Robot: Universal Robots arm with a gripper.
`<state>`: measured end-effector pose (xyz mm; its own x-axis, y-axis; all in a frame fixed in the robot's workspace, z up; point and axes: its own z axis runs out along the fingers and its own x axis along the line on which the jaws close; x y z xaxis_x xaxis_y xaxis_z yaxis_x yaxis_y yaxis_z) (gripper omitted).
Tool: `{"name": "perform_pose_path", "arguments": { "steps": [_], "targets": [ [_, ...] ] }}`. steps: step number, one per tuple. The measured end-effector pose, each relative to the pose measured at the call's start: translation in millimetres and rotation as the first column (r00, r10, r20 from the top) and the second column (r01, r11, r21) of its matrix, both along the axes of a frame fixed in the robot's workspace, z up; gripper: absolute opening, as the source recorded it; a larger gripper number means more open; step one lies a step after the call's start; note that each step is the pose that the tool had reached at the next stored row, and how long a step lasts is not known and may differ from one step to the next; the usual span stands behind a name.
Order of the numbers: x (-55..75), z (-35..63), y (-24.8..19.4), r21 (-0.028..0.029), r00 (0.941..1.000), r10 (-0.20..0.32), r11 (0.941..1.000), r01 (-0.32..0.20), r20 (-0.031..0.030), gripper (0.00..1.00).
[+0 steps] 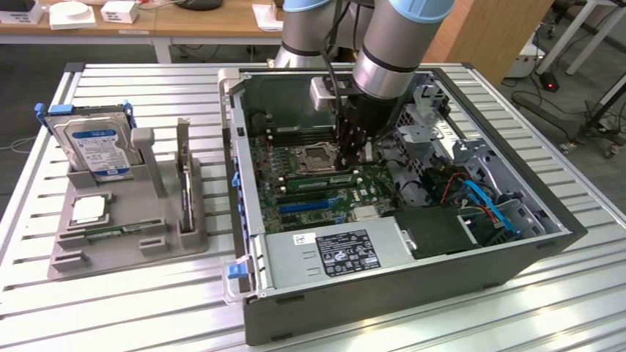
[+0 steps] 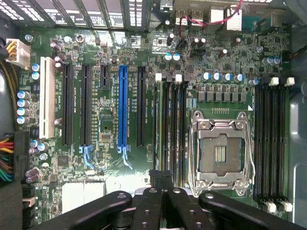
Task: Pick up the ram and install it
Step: 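Press down the ram until it locks into place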
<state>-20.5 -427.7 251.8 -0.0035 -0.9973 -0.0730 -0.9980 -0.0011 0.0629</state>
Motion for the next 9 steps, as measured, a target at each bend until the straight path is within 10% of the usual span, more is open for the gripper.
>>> {"name": "perform_pose_path", "arguments": {
  "steps": [9],
  "targets": [
    [17.9, -0.1, 0.1, 0.0002, 1.0000, 0.000, 1.0000, 0.000, 0.0001, 0.09]
  ]
}}
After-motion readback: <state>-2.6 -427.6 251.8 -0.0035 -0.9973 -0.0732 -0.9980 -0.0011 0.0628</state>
